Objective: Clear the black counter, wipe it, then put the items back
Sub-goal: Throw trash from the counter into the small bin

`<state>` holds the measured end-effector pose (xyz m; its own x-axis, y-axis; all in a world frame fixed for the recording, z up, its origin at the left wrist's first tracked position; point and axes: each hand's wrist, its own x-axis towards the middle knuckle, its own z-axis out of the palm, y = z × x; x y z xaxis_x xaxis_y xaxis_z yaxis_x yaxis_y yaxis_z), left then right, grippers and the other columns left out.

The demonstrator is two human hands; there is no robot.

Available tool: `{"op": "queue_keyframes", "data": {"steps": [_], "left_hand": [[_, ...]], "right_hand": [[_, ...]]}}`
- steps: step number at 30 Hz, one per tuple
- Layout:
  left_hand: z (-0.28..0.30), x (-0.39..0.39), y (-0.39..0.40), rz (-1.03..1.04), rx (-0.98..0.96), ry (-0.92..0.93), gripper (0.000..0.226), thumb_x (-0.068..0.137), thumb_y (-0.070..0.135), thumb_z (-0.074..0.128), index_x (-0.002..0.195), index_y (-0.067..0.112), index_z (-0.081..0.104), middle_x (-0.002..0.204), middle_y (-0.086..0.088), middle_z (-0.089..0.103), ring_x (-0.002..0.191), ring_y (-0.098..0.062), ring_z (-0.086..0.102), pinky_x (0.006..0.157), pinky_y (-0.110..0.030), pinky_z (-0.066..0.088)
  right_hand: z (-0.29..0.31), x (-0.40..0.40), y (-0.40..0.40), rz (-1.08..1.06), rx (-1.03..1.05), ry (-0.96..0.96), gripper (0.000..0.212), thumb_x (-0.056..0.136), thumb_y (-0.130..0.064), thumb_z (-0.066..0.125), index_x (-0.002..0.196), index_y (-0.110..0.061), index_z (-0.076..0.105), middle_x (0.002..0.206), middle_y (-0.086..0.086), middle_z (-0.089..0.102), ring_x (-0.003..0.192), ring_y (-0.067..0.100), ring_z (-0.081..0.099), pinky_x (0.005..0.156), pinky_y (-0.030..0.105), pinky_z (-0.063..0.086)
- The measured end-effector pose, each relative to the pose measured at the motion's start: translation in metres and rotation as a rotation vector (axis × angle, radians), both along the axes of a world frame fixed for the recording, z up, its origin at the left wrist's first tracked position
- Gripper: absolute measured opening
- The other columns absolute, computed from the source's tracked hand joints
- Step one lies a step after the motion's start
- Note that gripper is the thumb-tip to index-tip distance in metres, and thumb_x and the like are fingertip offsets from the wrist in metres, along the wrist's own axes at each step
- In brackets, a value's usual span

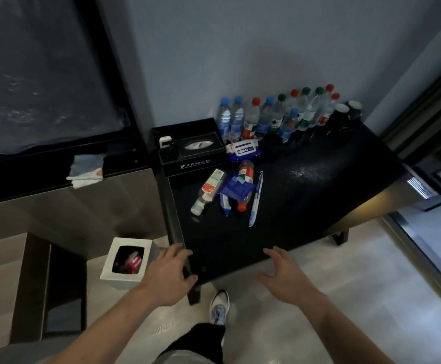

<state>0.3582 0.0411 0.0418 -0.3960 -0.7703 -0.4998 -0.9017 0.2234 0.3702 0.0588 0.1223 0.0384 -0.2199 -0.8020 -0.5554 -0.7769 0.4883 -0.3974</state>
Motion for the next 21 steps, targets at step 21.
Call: {"op": "queue_keyframes", "data": {"steps": [21], "left_hand": [[-0.091,-0.242,-0.134,0.254,0.321,0.175,0.077,0.094,0.038,0.066,0.158,0.045,0.022,0.170,-0.002,-0.002,0.155,-0.035,0.010,0.122,-0.051,0.027]], "right_hand": [[-0.042,-0.159,-0.131,0.039,0.071,0.018,0.067,0.092,-0.035,0.071,0.152,-0.023,0.045,0.157,-0.001,0.036,0.133,0.018,0.054,0.111,0.027,0.044]]}}
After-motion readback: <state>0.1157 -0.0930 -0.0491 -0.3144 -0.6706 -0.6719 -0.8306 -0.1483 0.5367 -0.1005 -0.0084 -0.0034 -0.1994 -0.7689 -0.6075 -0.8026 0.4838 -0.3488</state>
